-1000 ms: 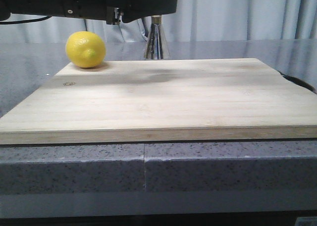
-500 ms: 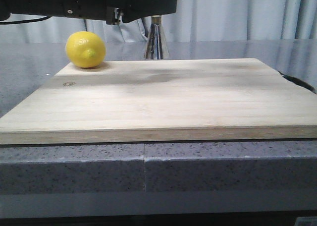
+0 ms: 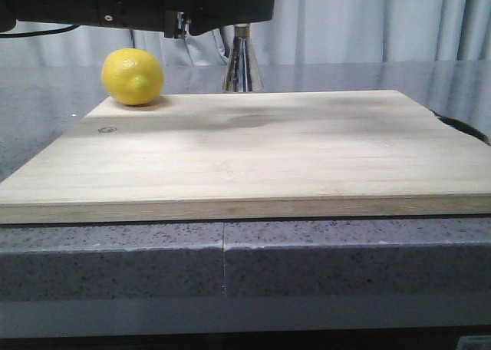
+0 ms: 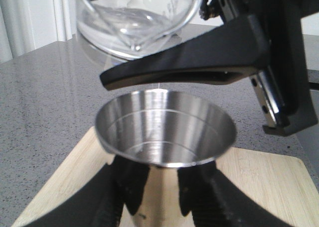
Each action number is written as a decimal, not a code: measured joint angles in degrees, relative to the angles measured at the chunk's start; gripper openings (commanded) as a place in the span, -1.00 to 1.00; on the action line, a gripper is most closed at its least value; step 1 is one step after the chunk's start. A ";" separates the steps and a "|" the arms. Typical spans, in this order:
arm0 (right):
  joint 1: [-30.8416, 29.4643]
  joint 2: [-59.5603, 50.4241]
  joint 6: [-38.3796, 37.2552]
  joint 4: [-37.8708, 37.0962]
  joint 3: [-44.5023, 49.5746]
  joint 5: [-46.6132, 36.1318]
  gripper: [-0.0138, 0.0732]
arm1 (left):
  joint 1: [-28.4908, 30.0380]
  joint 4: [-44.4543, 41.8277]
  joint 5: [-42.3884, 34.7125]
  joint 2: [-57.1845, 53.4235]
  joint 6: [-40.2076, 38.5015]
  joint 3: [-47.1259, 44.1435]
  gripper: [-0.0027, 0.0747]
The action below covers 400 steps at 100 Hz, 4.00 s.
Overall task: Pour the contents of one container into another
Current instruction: 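Tilt the beaker with the right gripper, pouring liquid into the jigger, then tilt the beaker upright and lower it onto the board with the right gripper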
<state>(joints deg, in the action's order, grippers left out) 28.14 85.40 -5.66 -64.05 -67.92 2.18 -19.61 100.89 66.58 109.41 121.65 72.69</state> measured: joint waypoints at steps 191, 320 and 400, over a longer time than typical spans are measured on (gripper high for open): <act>0.00 0.00 0.10 -22.74 0.00 -1.43 0.06 | 0.00 0.00 0.00 0.00 0.00 0.00 -0.26; 0.00 0.00 0.10 -32.72 0.00 -0.56 0.06 | 0.00 0.00 0.00 0.00 0.00 0.00 -0.26; -3.31 -0.24 -42.10 -22.60 0.00 -2.18 0.06 | 0.00 -0.13 0.00 0.00 0.00 0.00 -0.26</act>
<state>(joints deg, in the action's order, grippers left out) 24.83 85.16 -47.76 -86.65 -67.92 0.00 -19.61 100.76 66.58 109.41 121.65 72.69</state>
